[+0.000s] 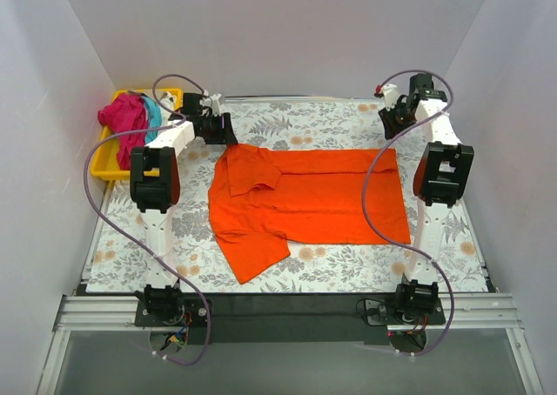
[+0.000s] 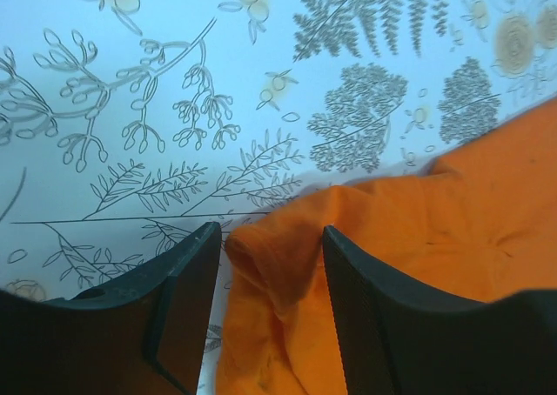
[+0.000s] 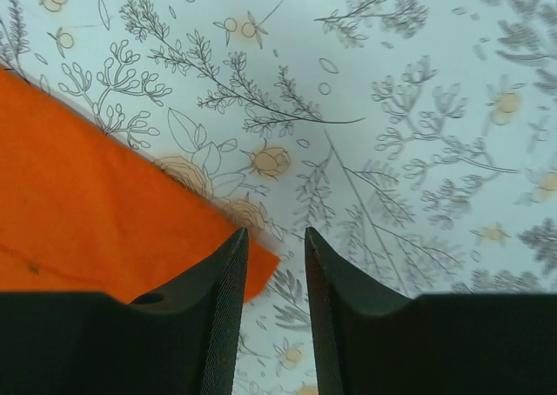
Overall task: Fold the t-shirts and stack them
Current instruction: Fold the tshirt
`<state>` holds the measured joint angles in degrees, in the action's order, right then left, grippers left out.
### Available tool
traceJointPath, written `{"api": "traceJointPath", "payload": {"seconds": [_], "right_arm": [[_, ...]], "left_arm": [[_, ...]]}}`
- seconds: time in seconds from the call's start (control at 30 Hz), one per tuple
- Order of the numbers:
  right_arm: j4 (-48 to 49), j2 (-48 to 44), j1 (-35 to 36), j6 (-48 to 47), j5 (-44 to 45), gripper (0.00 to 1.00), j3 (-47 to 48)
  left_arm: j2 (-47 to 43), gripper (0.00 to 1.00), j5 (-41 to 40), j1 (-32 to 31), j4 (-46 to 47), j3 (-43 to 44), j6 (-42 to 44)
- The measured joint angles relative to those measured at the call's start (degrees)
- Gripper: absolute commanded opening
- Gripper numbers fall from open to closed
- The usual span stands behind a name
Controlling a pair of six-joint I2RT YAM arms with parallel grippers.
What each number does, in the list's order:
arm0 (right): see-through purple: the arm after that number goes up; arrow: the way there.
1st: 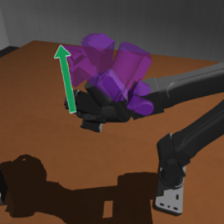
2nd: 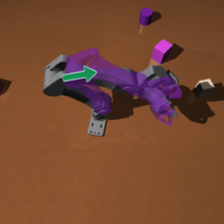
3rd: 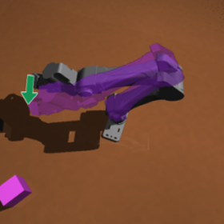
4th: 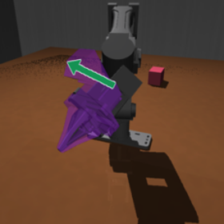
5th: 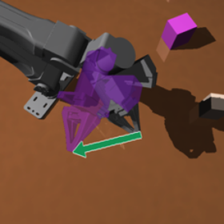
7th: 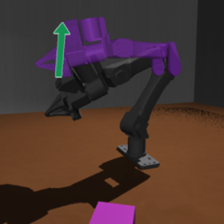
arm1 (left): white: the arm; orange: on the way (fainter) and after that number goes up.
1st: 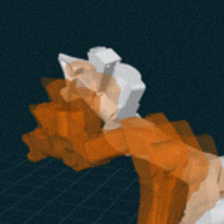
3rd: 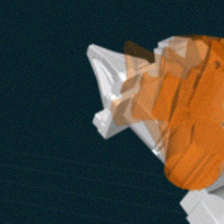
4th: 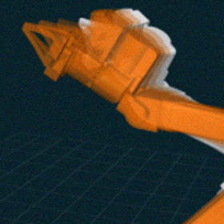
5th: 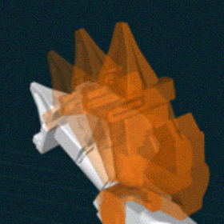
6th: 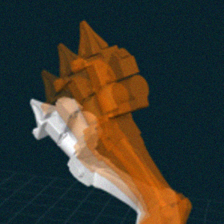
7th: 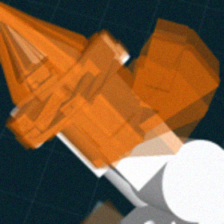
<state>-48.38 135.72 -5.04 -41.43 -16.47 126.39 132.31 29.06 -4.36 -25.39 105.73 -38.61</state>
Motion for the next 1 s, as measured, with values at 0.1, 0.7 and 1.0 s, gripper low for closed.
{"api": "traceJointPath", "payload": {"seconds": [0.1, 0.7, 1.0], "right_arm": [[0.81, 2.27, 0.76, 2.45, 0.70, 0.33, -2.23], [4.22, 3.91, 3.37, 6.45, 6.21, 0.24, -4.81], [6.16, 3.15, 3.43, 7.08, 10.14, 0.46, -5.40]], "left_arm": [[1.90, 0.40, -0.46, -0.04, 0.20, -0.04, -1.31], [0.35, 0.01, -5.20, 2.12, 5.16, -5.01, -2.75], [-0.46, 0.39, -5.75, 2.45, 6.16, -4.74, -0.74]]}}
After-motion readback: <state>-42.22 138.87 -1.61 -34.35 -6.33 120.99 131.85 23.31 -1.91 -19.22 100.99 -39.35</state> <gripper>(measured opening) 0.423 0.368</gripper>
